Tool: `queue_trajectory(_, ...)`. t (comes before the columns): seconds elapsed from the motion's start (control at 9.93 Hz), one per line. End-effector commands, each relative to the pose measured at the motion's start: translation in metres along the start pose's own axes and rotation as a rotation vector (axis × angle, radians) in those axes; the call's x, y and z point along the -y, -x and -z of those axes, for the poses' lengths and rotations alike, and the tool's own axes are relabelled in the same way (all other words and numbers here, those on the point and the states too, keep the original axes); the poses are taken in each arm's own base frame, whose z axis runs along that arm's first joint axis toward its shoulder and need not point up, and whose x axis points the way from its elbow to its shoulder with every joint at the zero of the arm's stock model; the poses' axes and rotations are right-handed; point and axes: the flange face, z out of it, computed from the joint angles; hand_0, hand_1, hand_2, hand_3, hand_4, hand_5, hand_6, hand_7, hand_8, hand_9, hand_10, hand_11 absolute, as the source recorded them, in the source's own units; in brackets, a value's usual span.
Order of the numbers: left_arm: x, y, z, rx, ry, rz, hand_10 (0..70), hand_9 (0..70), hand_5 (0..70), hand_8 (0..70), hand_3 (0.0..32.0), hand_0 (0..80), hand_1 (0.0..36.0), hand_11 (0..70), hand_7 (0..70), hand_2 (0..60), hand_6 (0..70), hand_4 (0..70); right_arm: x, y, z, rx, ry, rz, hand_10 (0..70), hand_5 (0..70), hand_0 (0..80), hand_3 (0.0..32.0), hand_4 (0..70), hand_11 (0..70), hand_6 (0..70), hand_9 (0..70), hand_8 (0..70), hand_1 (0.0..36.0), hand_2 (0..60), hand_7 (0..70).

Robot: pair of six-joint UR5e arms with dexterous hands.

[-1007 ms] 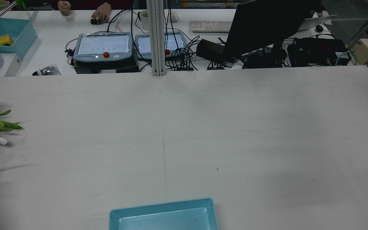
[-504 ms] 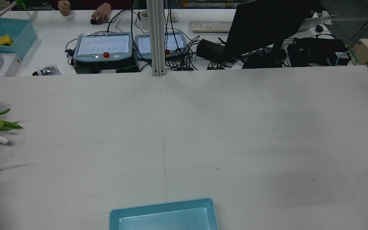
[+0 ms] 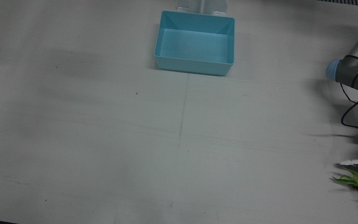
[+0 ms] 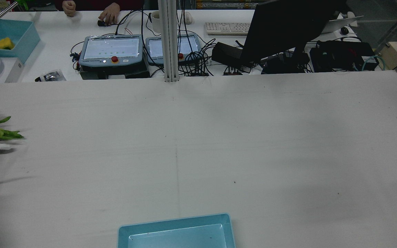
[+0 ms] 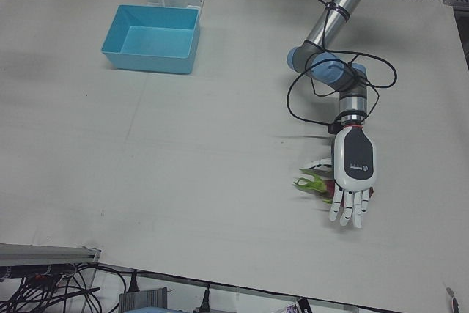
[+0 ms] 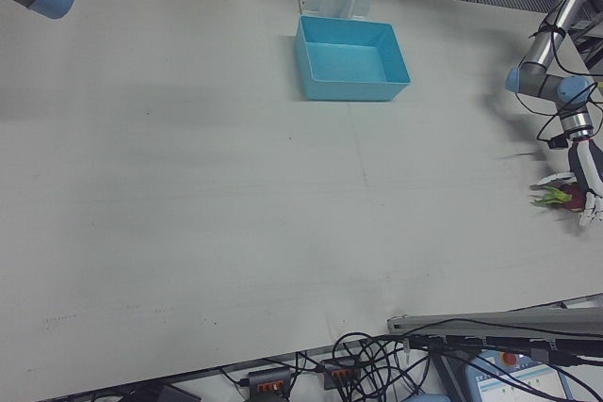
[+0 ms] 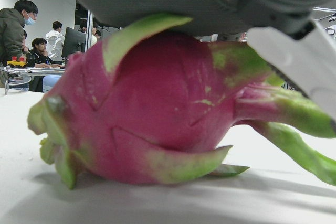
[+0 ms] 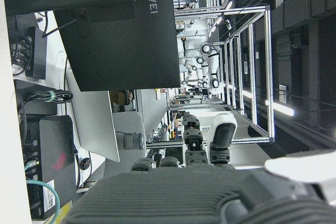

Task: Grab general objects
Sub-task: 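Close the left hand's fingers around the dragon fruit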

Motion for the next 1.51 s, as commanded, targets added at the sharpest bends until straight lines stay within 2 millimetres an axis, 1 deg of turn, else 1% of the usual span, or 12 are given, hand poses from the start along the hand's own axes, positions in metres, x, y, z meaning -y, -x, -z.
queue_trajectory(0.0,0.0,0.003,-0.001,-0.002,0.0,-0.001,11.7,4.1,11.8,6.5,0.0,47.8,15.1,17.8,27.7,14.4,8.2,17.7,0.0,0.0,0.0,0.0,0.0,0.0,0.0,0.0,0.0,0.0,0.0,0.0,0.0,0.0,0.0,0.0,0.0,0.0)
queue_trajectory(0.1,0.0,0.003,-0.001,-0.004,-0.001,0.0,12.7,4.3,12.3,7.0,0.0,47.7,14.8,19.1,28.8,14.4,8.5,18.4,0.0,0.0,0.0,0.0,0.0,0.0,0.0,0.0,0.0,0.0,0.0,0.0,0.0,0.0,0.0,0.0,0.0,0.0)
queue_trajectory(0.2,-0.001,0.002,-0.002,-0.005,-0.001,0.001,12.6,5.3,15.1,8.3,0.0,47.1,17.9,19.0,33.6,31.1,10.5,20.0,0.0,0.0,0.0,0.0,0.0,0.0,0.0,0.0,0.0,0.0,0.0,0.0,0.0,0.0,0.0,0.0,0.0,0.0)
queue_trajectory(0.3,-0.002,0.0,-0.003,-0.004,-0.001,0.0,13.2,6.5,19.0,10.9,0.0,46.3,24.4,20.1,39.5,60.0,12.8,22.4,0.0,0.0,0.0,0.0,0.0,0.0,0.0,0.0,0.0,0.0,0.0,0.0,0.0,0.0,0.0,0.0,0.0,0.0)
queue_trajectory(0.5,-0.004,-0.003,-0.005,-0.002,-0.002,0.001,19.9,13.3,32.0,18.5,0.0,45.5,31.8,29.8,55.1,60.0,19.8,36.0,0.0,0.0,0.0,0.0,0.0,0.0,0.0,0.0,0.0,0.0,0.0,0.0,0.0,0.0,0.0,0.0,0.0,0.0)
queue_trajectory(0.6,-0.005,-0.005,-0.006,-0.001,-0.002,0.0,26.2,23.1,39.0,25.2,0.0,44.7,33.8,38.7,65.7,60.0,25.6,48.7,0.0,0.0,0.0,0.0,0.0,0.0,0.0,0.0,0.0,0.0,0.0,0.0,0.0,0.0,0.0,0.0,0.0,0.0)
queue_trajectory(0.71,-0.006,-0.006,-0.006,0.0,-0.002,-0.001,39.3,44.8,49.6,40.7,0.0,43.8,33.5,55.3,70.0,60.0,35.4,70.0,0.0,0.0,0.0,0.0,0.0,0.0,0.0,0.0,0.0,0.0,0.0,0.0,0.0,0.0,0.0,0.0,0.0,0.0)
queue_trajectory(0.81,-0.005,-0.006,-0.006,0.002,-0.003,-0.001,47.7,59.5,56.4,51.4,0.0,44.4,31.0,66.9,70.0,60.0,41.8,70.0,0.0,0.0,0.0,0.0,0.0,0.0,0.0,0.0,0.0,0.0,0.0,0.0,0.0,0.0,0.0,0.0,0.0,0.0)
queue_trajectory(0.91,-0.005,-0.007,-0.006,0.006,-0.003,0.002,54.8,70.0,64.2,61.8,0.0,45.4,27.6,70.0,70.0,60.0,48.0,70.0,0.0,0.0,0.0,0.0,0.0,0.0,0.0,0.0,0.0,0.0,0.0,0.0,0.0,0.0,0.0,0.0,0.0,0.0)
queue_trajectory(1.01,-0.005,-0.012,-0.005,0.006,-0.005,0.004,59.5,70.0,70.0,70.0,0.0,45.8,26.3,70.0,70.0,60.0,53.0,70.0,0.0,0.0,0.0,0.0,0.0,0.0,0.0,0.0,0.0,0.0,0.0,0.0,0.0,0.0,0.0,0.0,0.0,0.0)
queue_trajectory(1.21,-0.004,-0.035,-0.003,0.004,-0.011,0.053,70.0,70.0,70.0,70.0,0.0,46.6,24.1,70.0,70.0,60.0,58.7,70.0,0.0,0.0,0.0,0.0,0.0,0.0,0.0,0.0,0.0,0.0,0.0,0.0,0.0,0.0,0.0,0.0,0.0,0.0)
queue_trajectory(1.41,-0.006,-0.05,0.003,0.03,-0.005,0.159,70.0,70.0,70.0,70.0,0.0,48.3,17.5,70.0,70.0,60.0,62.2,70.0,0.0,0.0,0.0,0.0,0.0,0.0,0.0,0.0,0.0,0.0,0.0,0.0,0.0,0.0,0.0,0.0,0.0,0.0)
